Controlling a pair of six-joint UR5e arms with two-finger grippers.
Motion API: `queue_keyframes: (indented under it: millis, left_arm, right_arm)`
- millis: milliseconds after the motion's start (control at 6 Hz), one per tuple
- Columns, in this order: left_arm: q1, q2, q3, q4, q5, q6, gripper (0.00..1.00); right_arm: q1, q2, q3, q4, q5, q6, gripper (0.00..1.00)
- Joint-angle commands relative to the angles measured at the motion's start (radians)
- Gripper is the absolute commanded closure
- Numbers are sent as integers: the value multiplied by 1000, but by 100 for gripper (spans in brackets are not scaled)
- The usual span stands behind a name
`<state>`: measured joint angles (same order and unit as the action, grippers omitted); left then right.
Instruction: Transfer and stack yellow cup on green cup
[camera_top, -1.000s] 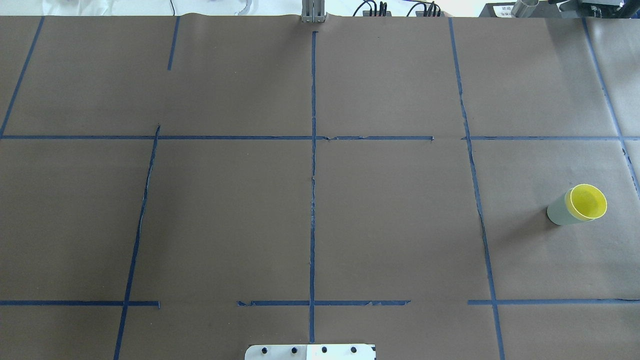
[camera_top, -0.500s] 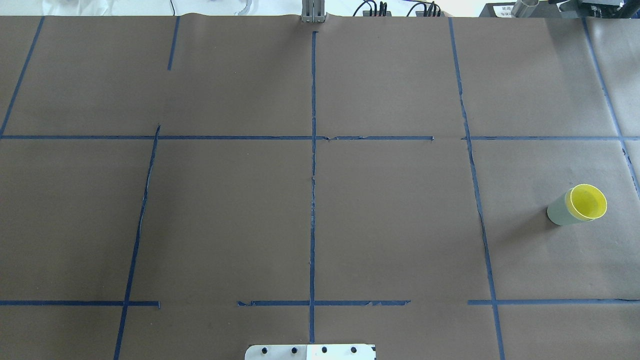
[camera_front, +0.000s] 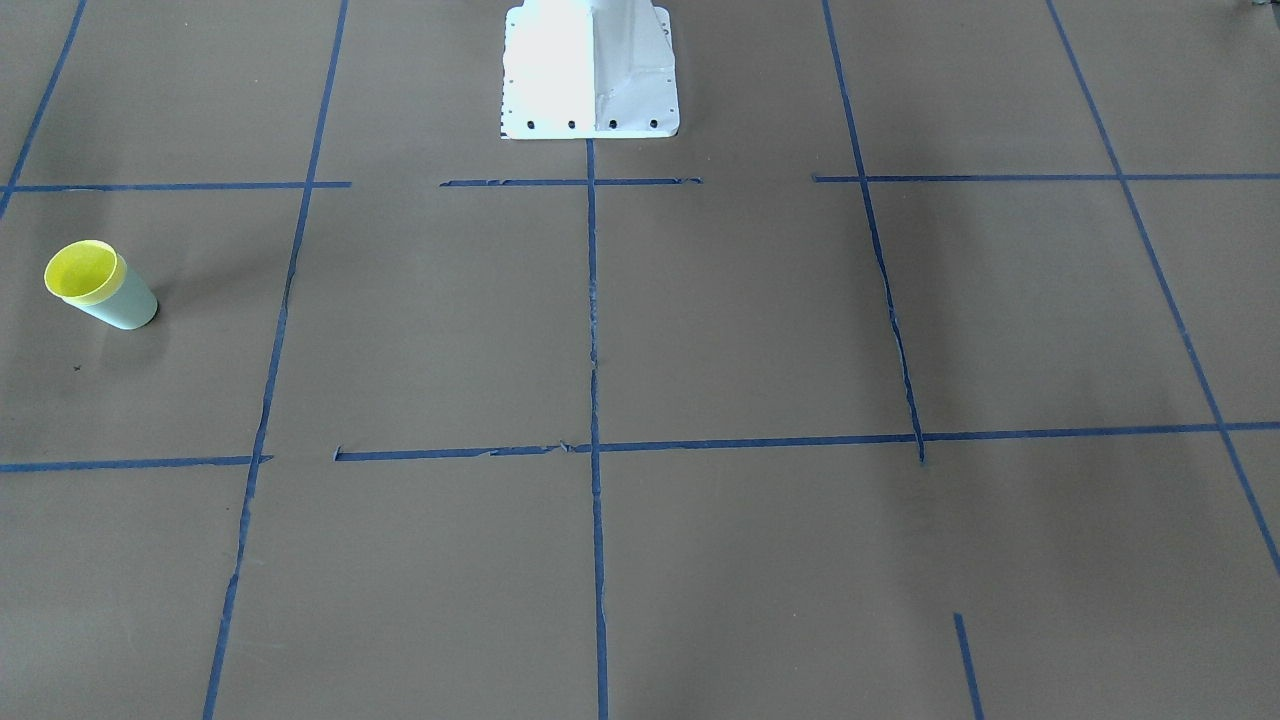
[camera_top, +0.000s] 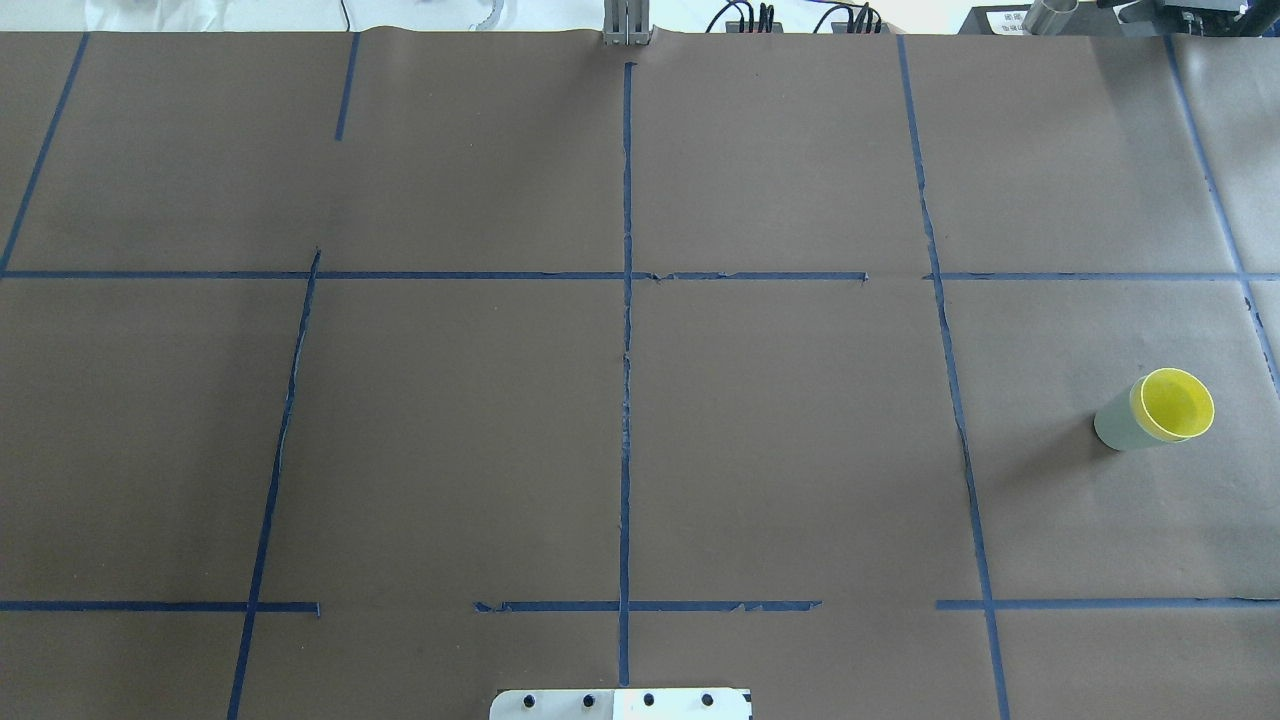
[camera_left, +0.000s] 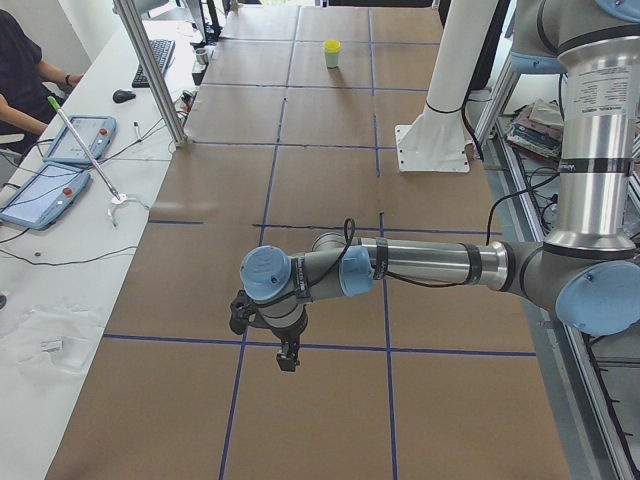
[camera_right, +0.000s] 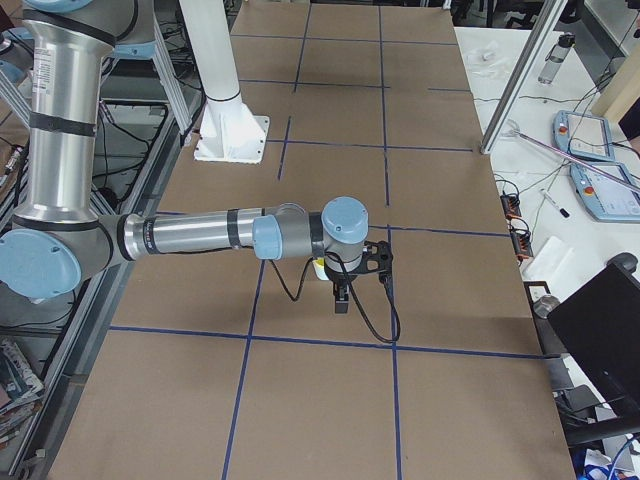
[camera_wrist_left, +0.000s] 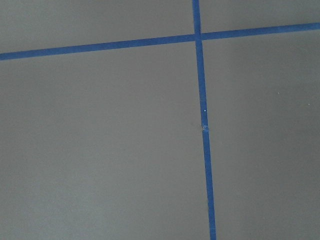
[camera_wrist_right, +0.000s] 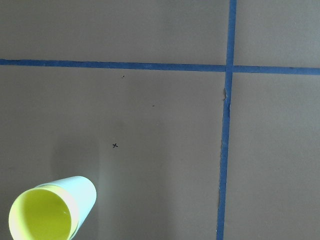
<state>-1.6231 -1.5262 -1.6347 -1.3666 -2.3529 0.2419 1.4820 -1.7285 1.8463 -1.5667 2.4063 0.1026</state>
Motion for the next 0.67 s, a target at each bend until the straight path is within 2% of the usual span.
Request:
queue_keyframes:
  millis: [0, 333, 500]
  left_arm:
    - [0, 3, 12, -14, -11, -16, 0]
    - [0, -3, 1, -14, -5, -164, 0]
    - [0, 1, 4, -34, -5, -162, 0]
  right_arm:
    - [-8, -6, 1, 4, -3, 0, 0]
    - [-8, -6, 8, 10, -3, 0, 0]
    - [-9, -6, 7, 10, -3, 0, 0]
